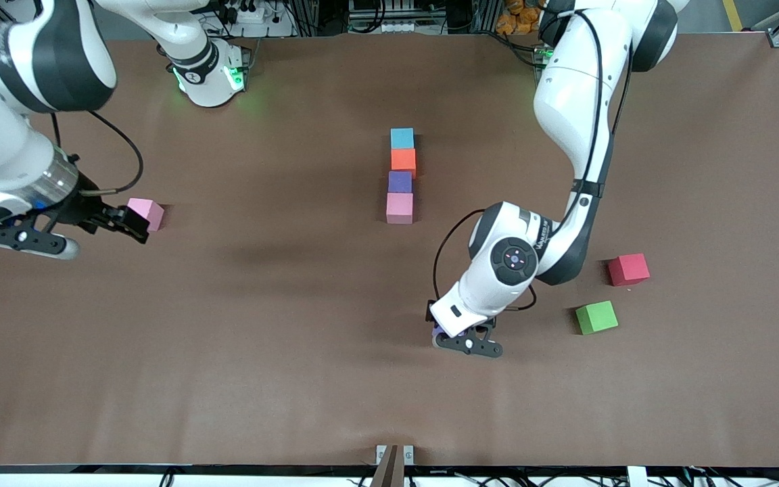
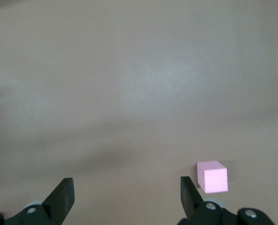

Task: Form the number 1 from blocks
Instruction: 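Lift the purple cube with the left gripper while the right gripper withdraws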

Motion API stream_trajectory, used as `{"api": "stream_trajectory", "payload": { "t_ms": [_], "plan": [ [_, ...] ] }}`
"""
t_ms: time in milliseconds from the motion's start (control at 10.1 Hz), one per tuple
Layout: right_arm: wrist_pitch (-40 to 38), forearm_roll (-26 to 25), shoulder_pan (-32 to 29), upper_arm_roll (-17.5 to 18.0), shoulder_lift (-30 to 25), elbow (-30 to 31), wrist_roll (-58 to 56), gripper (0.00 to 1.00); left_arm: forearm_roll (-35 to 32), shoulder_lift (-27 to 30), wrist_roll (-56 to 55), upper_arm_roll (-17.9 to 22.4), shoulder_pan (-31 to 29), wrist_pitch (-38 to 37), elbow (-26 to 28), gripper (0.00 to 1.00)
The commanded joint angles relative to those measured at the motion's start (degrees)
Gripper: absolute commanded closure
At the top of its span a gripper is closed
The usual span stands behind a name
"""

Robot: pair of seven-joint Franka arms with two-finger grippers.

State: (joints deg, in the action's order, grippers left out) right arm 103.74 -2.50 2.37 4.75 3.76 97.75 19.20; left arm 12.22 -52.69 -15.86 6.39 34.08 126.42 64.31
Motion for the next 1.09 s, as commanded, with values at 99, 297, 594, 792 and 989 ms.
{"api": "stream_trajectory", "payload": {
  "t_ms": [99,297,594,792,989],
  "plan": [
    [-5.64,-0.93,-1.75,1.14,-0.51,-5.37,-1.35,0.00,-2.37,4.17,-10.72,2.55,5.19,-4.25,3.54,1.00],
    [-6.53,-0.58,-2.28,0.87,-0.51,-6.69,-4.15,0.00,-2.55,4.17,-15.15,2.75,7.22,-4.68,4.33,1.00],
    [-7.93,-0.14,-2.90,-0.18,-0.68,-8.79,-10.38,0.00,-2.64,4.17,-24.02,1.18,8.99,-5.21,4.42,1.00],
    [-9.34,-0.05,-2.90,-0.97,-0.59,-10.29,-11.73,0.00,-2.64,4.00,-28.85,-2.33,8.90,-5.21,5.47,1.00],
    [-9.52,0.04,-4.03,-0.89,-0.68,-9.95,-11.90,0.00,-3.69,4.08,-32.73,-5.41,8.72,-5.21,7.75,1.00]
  ]
}}
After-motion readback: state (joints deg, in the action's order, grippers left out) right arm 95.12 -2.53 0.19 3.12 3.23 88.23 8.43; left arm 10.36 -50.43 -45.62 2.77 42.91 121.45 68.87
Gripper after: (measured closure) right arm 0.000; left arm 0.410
